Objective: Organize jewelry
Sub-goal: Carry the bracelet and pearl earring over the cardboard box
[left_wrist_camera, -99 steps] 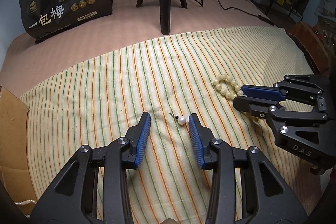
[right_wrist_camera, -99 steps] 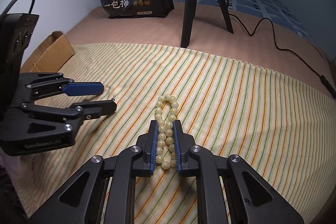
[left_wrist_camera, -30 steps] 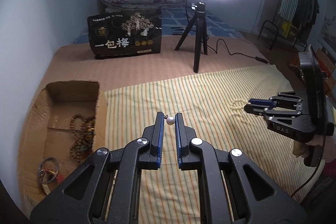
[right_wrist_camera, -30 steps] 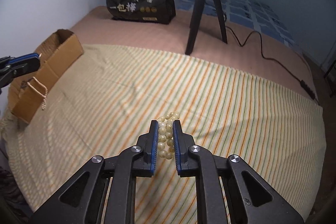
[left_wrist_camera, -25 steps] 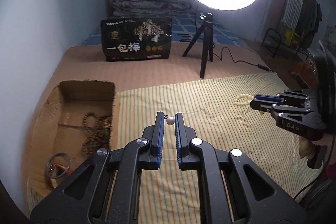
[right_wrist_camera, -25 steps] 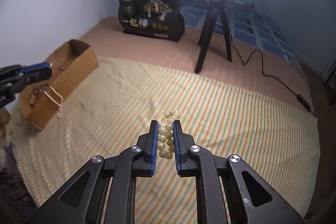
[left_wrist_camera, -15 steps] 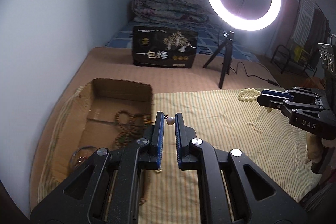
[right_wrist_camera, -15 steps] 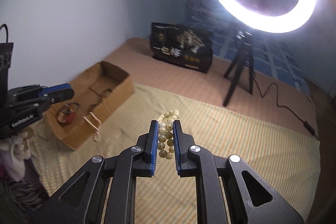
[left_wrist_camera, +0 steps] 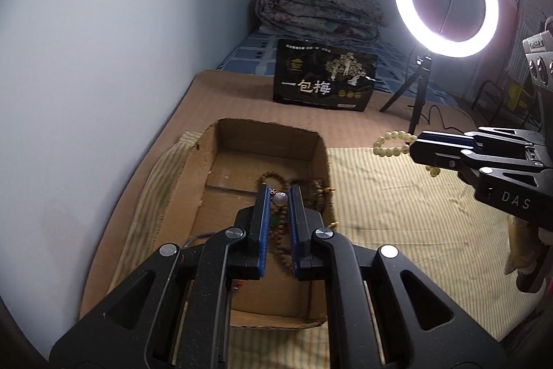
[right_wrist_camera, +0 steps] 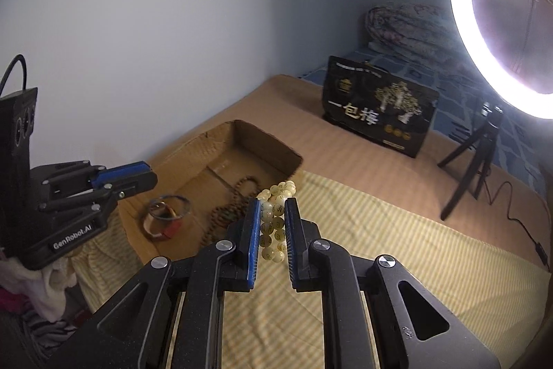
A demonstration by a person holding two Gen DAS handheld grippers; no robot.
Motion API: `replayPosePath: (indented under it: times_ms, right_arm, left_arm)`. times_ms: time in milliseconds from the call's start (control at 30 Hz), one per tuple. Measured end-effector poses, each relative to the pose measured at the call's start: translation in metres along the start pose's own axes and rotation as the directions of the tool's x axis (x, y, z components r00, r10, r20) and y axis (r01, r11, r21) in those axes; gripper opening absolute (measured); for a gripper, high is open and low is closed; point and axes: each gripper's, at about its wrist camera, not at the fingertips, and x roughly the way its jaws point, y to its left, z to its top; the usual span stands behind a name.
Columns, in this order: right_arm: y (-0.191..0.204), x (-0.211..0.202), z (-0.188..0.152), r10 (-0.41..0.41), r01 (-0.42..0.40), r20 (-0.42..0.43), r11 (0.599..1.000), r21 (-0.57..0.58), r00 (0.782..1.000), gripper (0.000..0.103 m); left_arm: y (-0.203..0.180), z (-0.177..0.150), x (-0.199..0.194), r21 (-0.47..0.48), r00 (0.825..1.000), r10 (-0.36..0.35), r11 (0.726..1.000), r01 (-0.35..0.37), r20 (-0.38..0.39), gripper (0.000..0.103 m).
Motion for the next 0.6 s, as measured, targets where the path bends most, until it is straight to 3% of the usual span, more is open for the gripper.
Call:
replayPosePath:
  times_ms: [600]
  right_arm:
    - [0.035, 0.059, 0.026, 0.052, -0.053, -0.019, 0.998, -0.029, 0.998, 0.012]
  left_arm:
    - [0.033, -0.005, 0.012, -0.042, 0.999, 0.024, 0.999, -0.026, -0.035, 0.008]
